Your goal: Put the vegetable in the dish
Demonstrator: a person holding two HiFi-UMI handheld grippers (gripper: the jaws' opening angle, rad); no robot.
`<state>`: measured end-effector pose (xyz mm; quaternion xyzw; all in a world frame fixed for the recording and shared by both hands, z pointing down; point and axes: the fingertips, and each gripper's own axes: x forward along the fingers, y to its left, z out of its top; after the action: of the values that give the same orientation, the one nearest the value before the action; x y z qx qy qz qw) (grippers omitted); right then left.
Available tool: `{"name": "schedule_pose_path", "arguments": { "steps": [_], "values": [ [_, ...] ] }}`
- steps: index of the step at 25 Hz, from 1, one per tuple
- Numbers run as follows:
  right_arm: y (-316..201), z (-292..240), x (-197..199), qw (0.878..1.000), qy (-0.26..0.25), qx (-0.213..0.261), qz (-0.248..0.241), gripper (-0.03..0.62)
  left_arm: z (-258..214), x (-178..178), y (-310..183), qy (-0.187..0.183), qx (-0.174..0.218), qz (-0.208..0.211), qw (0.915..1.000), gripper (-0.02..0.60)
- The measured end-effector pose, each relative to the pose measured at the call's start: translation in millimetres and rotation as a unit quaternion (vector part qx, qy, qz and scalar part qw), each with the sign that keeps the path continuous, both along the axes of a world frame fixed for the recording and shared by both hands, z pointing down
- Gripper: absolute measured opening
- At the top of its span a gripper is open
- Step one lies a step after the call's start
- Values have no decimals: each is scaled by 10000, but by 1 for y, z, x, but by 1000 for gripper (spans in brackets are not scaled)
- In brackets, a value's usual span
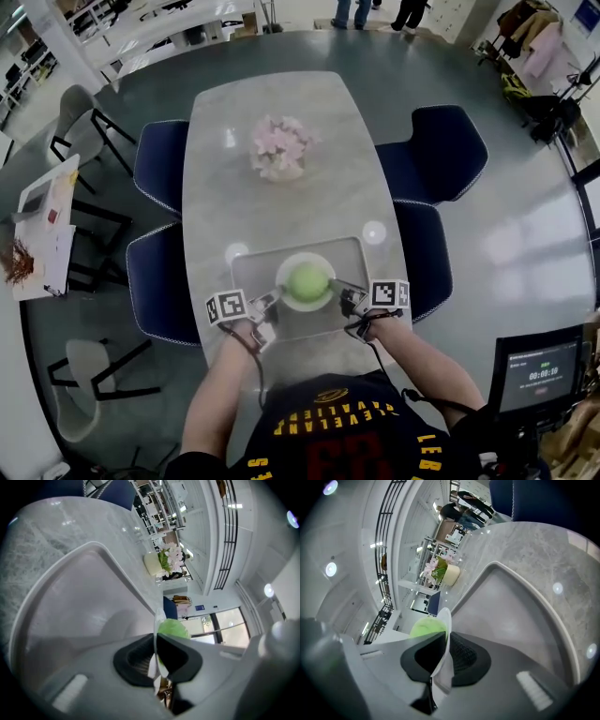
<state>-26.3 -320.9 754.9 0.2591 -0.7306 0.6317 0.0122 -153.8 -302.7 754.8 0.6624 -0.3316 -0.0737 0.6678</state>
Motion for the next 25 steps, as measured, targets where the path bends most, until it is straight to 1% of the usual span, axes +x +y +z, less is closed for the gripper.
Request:
{"name": "schedule_pose_path", "arguments": {
  "steps": [5, 11, 15, 19, 22, 25],
  "values": [
    [5, 7, -1, 9999, 95, -79, -41, 34, 6, -1, 6, -135, -83, 28, 9999, 20],
    [11, 16, -5, 9993, 297, -173, -131, 34, 18, -4, 14, -493, -210, 165, 9984, 28],
    [13, 21, -6, 9986, 431, -298, -98, 34, 26, -4, 16, -720, -374, 206, 9965, 35],
    [18, 28, -4, 9967, 613, -537, -12, 35, 32, -5, 18, -915, -561, 232, 9940, 38],
    [19, 33, -4, 9956, 696, -635, 1, 35, 37, -4, 20, -1079, -629, 279, 9918, 41],
    [18, 36, -3, 9950, 745, -671, 6, 35, 40, -4, 19, -1150, -653, 290, 9908, 41]
  ]
}}
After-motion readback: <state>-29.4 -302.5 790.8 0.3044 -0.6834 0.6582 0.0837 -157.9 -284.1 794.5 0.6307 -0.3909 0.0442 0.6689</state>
